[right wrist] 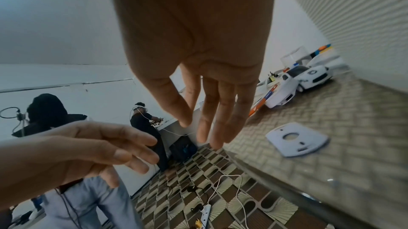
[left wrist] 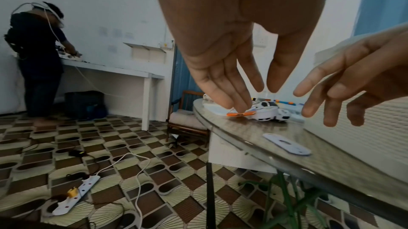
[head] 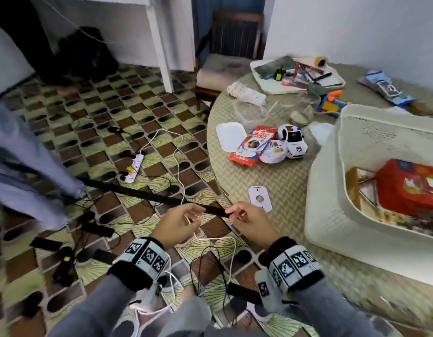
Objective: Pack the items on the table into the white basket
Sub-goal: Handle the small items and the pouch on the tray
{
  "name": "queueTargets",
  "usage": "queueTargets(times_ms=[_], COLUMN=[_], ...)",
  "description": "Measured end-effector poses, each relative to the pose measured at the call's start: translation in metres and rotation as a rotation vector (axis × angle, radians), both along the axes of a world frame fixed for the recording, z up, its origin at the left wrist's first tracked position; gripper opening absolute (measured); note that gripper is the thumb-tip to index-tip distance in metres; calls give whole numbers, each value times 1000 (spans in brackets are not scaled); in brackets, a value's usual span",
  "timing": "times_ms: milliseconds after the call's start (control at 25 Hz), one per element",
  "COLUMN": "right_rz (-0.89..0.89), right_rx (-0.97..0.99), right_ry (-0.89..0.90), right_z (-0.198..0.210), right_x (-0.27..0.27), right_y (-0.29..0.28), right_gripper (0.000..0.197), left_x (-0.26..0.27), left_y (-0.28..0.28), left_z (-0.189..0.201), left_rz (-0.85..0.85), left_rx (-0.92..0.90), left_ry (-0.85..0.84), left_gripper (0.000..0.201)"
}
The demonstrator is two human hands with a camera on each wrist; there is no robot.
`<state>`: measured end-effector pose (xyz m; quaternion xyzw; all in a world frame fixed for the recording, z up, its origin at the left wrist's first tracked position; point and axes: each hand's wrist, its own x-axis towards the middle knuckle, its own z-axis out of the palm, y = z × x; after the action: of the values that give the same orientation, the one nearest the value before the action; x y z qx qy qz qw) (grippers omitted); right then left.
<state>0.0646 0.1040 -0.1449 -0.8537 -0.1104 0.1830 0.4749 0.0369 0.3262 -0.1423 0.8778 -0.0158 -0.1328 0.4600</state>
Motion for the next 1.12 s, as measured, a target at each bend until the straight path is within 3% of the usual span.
queueTargets(times_ms=[280, 600, 880, 1120], right_rz=[-46, -96, -7, -28], right_rx=[-65, -77, -150, -100], right_ry=[77, 120, 116, 132], right_z=[-28, -40, -43, -41], right_x=[59, 117, 220, 313], right_y=[79, 130, 178, 212], right_gripper=[28, 25, 22, 25], left_x=[64, 120, 209, 309], left_y=[90, 152, 197, 228], left_z=[-6, -28, -33, -23], left_rz=[-4, 46, 84, 41], left_rx=[9, -19, -34, -19], left_ry=[59, 161, 196, 159], left_gripper=[30, 31, 29, 35])
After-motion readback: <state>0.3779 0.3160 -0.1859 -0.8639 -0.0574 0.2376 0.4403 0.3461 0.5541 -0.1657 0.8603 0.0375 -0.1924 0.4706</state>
